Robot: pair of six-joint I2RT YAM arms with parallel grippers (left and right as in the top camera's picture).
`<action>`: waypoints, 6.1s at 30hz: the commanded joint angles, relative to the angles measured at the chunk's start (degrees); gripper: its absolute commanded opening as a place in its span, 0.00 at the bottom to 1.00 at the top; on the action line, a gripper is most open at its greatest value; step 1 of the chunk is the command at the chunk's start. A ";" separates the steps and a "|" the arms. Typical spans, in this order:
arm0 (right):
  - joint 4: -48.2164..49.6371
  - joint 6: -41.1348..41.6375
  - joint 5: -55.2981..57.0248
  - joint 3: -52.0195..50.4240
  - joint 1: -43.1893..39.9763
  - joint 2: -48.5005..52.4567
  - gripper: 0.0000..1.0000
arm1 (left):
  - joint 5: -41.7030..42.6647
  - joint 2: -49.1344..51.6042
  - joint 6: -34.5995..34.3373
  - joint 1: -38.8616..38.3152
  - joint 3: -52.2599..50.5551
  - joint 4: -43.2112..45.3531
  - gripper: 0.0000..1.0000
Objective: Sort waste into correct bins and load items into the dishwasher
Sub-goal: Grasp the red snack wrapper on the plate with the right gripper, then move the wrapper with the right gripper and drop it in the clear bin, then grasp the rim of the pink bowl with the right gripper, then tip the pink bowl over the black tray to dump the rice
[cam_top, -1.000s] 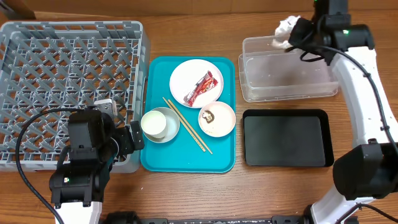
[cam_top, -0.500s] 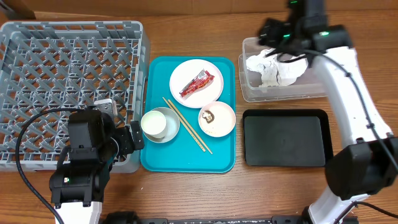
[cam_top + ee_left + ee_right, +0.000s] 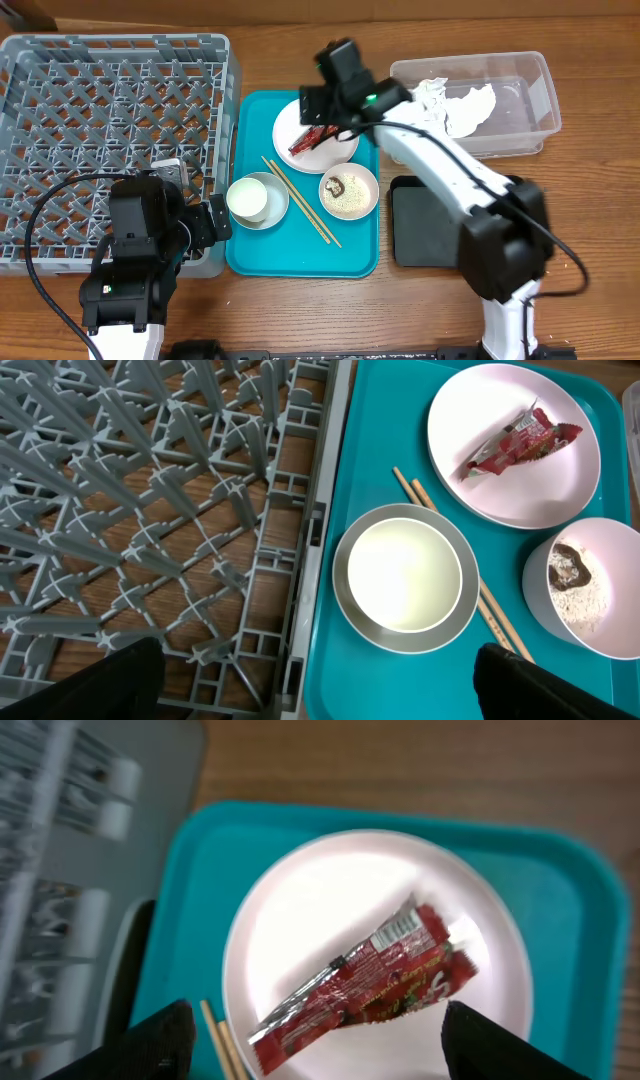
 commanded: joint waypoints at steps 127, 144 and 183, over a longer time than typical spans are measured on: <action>-3.74 -18.67 -4.59 -32.65 10.36 -13.44 0.37 | -0.37 1.64 0.00 -0.33 1.55 0.22 1.00; -4.48 -19.17 -1.40 -31.76 10.36 -13.42 0.04 | 0.00 1.70 -0.20 -0.33 1.55 0.96 1.00; -23.74 -11.74 -39.12 -19.91 -28.37 -20.79 0.04 | -0.20 1.70 -0.17 -0.33 1.55 1.20 1.00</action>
